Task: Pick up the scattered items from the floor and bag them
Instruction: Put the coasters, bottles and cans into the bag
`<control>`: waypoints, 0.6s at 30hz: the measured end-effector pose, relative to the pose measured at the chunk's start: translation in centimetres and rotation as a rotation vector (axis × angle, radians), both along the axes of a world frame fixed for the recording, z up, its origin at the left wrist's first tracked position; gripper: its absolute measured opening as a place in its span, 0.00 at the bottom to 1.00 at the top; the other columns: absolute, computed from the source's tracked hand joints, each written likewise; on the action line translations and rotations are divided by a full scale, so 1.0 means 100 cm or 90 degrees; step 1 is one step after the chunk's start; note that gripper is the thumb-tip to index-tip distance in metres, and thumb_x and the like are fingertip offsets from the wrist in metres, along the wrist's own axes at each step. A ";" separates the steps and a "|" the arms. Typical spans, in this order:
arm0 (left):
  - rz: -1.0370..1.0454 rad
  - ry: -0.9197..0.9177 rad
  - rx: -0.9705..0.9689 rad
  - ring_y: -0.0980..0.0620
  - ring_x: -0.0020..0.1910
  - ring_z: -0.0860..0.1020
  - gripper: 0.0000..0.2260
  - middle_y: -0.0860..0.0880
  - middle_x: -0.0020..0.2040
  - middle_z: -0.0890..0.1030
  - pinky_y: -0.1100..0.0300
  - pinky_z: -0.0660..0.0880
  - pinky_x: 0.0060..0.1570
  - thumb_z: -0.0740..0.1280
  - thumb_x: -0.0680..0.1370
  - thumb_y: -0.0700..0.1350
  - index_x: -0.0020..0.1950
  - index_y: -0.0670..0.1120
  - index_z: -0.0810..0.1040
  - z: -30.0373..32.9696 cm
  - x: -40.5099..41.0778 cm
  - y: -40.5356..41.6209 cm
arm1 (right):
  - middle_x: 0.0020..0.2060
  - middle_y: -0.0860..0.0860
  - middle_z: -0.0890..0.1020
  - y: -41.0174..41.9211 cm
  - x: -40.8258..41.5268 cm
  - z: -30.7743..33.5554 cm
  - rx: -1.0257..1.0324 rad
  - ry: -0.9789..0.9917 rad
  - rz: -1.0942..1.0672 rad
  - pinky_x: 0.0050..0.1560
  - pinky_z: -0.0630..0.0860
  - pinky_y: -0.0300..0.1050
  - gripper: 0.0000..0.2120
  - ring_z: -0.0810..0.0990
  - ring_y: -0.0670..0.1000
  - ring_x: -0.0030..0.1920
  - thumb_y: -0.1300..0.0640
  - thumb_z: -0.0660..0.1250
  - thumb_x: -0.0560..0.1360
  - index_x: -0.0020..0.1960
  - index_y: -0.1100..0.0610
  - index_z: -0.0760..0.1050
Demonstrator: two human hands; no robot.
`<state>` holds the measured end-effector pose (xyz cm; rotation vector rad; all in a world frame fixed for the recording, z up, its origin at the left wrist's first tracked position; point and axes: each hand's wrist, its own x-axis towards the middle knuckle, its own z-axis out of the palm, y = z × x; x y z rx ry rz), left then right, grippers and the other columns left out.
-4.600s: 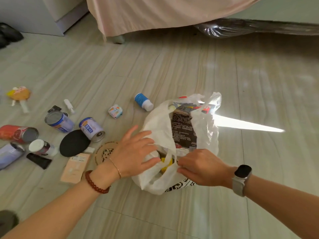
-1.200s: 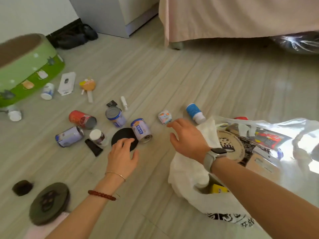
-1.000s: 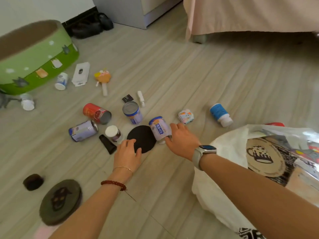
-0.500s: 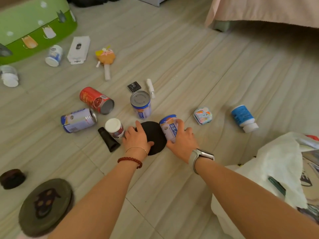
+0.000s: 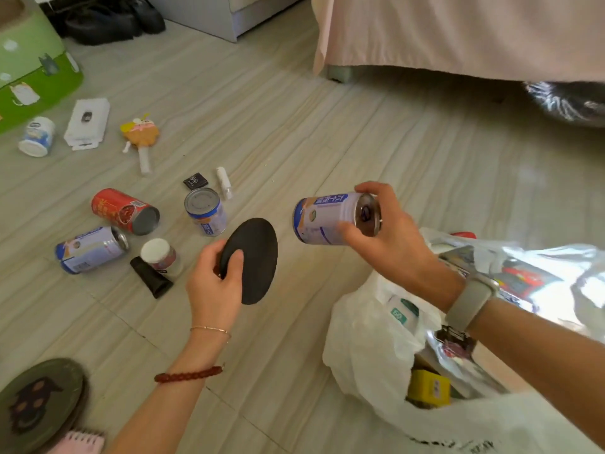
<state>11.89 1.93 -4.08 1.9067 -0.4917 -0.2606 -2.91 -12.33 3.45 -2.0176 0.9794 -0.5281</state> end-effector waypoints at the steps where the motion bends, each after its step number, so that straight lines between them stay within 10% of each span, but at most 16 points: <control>1: -0.031 -0.016 -0.025 0.54 0.43 0.75 0.07 0.47 0.45 0.78 0.65 0.70 0.45 0.64 0.76 0.39 0.53 0.41 0.75 0.012 -0.009 -0.007 | 0.50 0.48 0.75 -0.006 -0.020 0.011 -0.021 -0.006 -0.004 0.39 0.71 0.27 0.22 0.75 0.43 0.44 0.54 0.67 0.71 0.62 0.50 0.65; 9: -0.239 -0.071 -0.119 0.67 0.40 0.75 0.06 0.61 0.41 0.76 0.75 0.70 0.41 0.62 0.71 0.48 0.44 0.61 0.70 0.079 -0.109 -0.057 | 0.44 0.47 0.76 -0.035 -0.169 0.022 0.010 0.054 -0.073 0.35 0.70 0.36 0.14 0.75 0.47 0.42 0.54 0.65 0.73 0.57 0.47 0.67; 18: -0.464 -0.178 0.014 0.62 0.42 0.74 0.10 0.58 0.41 0.77 0.78 0.67 0.41 0.63 0.72 0.46 0.50 0.44 0.76 0.059 -0.197 -0.051 | 0.52 0.46 0.77 -0.016 -0.259 -0.003 0.008 0.494 0.297 0.45 0.69 0.35 0.21 0.74 0.48 0.48 0.48 0.69 0.68 0.59 0.45 0.69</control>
